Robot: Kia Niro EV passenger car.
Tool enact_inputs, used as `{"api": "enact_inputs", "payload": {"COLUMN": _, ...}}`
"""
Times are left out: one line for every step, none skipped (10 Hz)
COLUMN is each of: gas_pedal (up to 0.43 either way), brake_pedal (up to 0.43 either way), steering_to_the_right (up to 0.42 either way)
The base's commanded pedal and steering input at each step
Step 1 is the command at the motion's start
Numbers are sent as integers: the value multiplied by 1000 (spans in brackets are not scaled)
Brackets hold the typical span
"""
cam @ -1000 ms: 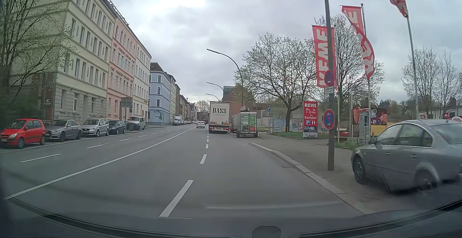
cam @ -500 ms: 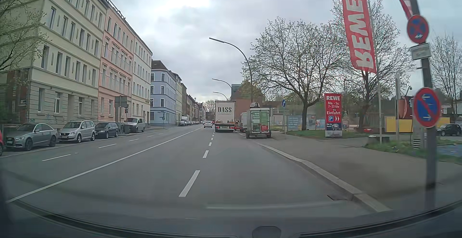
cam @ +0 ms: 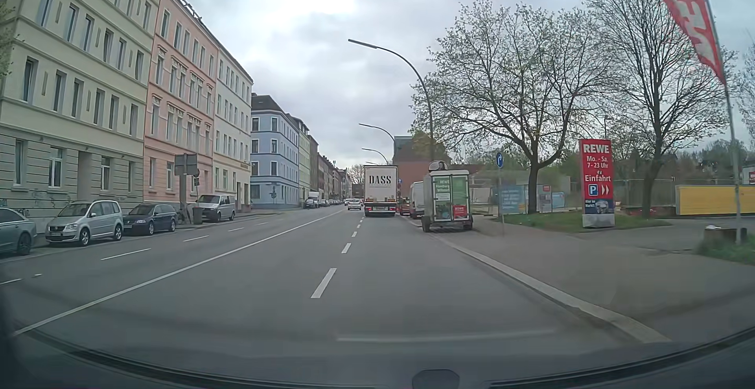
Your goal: Follow the waypoints while adhering to traffic rules and regulations
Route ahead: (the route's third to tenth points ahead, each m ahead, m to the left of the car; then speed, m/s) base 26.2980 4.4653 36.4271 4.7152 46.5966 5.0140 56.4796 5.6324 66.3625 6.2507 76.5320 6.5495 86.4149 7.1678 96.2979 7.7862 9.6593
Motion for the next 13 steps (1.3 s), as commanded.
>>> {"api": "enact_inputs", "payload": {"gas_pedal": 169, "brake_pedal": 0, "steering_to_the_right": -33}}
{"api": "enact_inputs", "payload": {"gas_pedal": 169, "brake_pedal": 0, "steering_to_the_right": -32}}
{"api": "enact_inputs", "payload": {"gas_pedal": 169, "brake_pedal": 0, "steering_to_the_right": -32}}
{"api": "enact_inputs", "payload": {"gas_pedal": 169, "brake_pedal": 0, "steering_to_the_right": -31}}
{"api": "enact_inputs", "payload": {"gas_pedal": 169, "brake_pedal": 0, "steering_to_the_right": -28}}
{"api": "enact_inputs", "payload": {"gas_pedal": 169, "brake_pedal": 0, "steering_to_the_right": -22}}
{"api": "enact_inputs", "payload": {"gas_pedal": 169, "brake_pedal": 0, "steering_to_the_right": -13}}
{"api": "enact_inputs", "payload": {"gas_pedal": 169, "brake_pedal": 0, "steering_to_the_right": -8}}
{"api": "enact_inputs", "payload": {"gas_pedal": 169, "brake_pedal": 0, "steering_to_the_right": -6}}
{"api": "enact_inputs", "payload": {"gas_pedal": 169, "brake_pedal": 0, "steering_to_the_right": -6}}
{"api": "enact_inputs", "payload": {"gas_pedal": 169, "brake_pedal": 0, "steering_to_the_right": -5}}
{"api": "enact_inputs", "payload": {"gas_pedal": 169, "brake_pedal": 0, "steering_to_the_right": -5}}
{"api": "enact_inputs", "payload": {"gas_pedal": 169, "brake_pedal": 0, "steering_to_the_right": -4}}
